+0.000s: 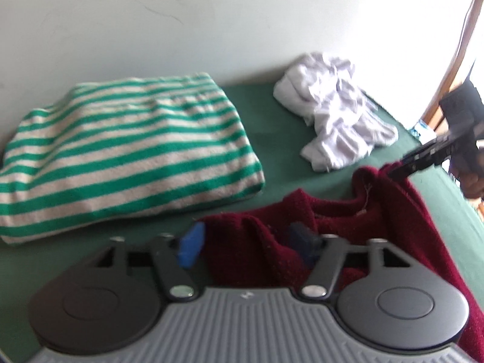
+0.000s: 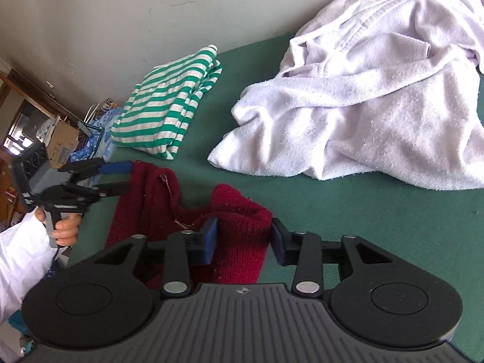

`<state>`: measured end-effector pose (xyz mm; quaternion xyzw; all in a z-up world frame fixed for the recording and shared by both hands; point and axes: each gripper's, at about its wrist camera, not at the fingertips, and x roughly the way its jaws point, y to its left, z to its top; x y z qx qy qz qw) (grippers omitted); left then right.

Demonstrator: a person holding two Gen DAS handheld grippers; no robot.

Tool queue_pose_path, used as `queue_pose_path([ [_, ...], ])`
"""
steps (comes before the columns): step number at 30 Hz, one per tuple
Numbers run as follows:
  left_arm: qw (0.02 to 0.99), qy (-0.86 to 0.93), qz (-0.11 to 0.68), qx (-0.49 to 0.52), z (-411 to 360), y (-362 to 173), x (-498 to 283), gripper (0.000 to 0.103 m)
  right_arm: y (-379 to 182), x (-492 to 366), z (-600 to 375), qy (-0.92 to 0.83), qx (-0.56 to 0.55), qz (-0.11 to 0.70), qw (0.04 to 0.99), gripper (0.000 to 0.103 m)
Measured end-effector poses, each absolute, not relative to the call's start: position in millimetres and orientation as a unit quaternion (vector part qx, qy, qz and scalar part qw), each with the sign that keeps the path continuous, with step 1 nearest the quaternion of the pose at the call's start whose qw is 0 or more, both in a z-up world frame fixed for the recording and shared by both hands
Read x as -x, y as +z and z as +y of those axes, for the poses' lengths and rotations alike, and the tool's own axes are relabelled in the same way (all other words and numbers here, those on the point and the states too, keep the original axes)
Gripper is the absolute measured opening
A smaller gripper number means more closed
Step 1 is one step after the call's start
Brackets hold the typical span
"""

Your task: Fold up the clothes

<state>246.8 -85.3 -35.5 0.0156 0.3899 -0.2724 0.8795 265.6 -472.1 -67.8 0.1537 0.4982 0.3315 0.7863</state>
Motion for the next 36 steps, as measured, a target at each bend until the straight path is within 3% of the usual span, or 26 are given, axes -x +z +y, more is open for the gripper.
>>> queue_pose_path([
  [4, 0.877, -0.260, 0.403, -0.012, -78, -43, -254, 0.075, -69, -264, -474, 0.334, -0.172, 0.494, 0.784, 0.055],
  [7, 0.870, -0.264, 0.416, -0.013, -85, -56, -261, 0.075, -69, -266, -470, 0.338, -0.168, 0.487, 0.788, 0.055],
  [9, 0.873, -0.267, 0.407, -0.012, -93, -57, -260, 0.066, -69, -268, -467, 0.338, -0.167, 0.483, 0.790, 0.055],
  [11, 0.880, -0.264, 0.394, -0.021, -101, -60, -256, 0.060, -69, -269, -466, 0.338, -0.162, 0.480, 0.793, 0.047],
  [13, 0.885, -0.259, 0.386, -0.029, -106, -60, -252, 0.047, -70, -270, -466, 0.337, -0.160, 0.479, 0.795, 0.031],
  [14, 0.884, -0.260, 0.387, -0.027, -106, -59, -251, 0.034, -69, -270, -466, 0.338, -0.160, 0.478, 0.795, 0.026],
  [15, 0.884, -0.261, 0.386, -0.024, -105, -56, -250, 0.025, -68, -270, -467, 0.339, -0.161, 0.475, 0.796, 0.024],
  [17, 0.886, -0.263, 0.381, -0.017, -104, -48, -246, 0.021, -63, -269, -467, 0.344, -0.161, 0.471, 0.796, 0.022],
  [30, 0.907, -0.296, 0.297, -0.038, -103, 48, -152, 0.019, 28, -198, -471, 0.399, -0.137, 0.402, 0.813, 0.019],
  [36, 0.898, -0.311, 0.304, -0.063, -94, 57, -81, 0.020, 52, -120, -463, 0.434, -0.094, 0.410, 0.797, 0.015],
])
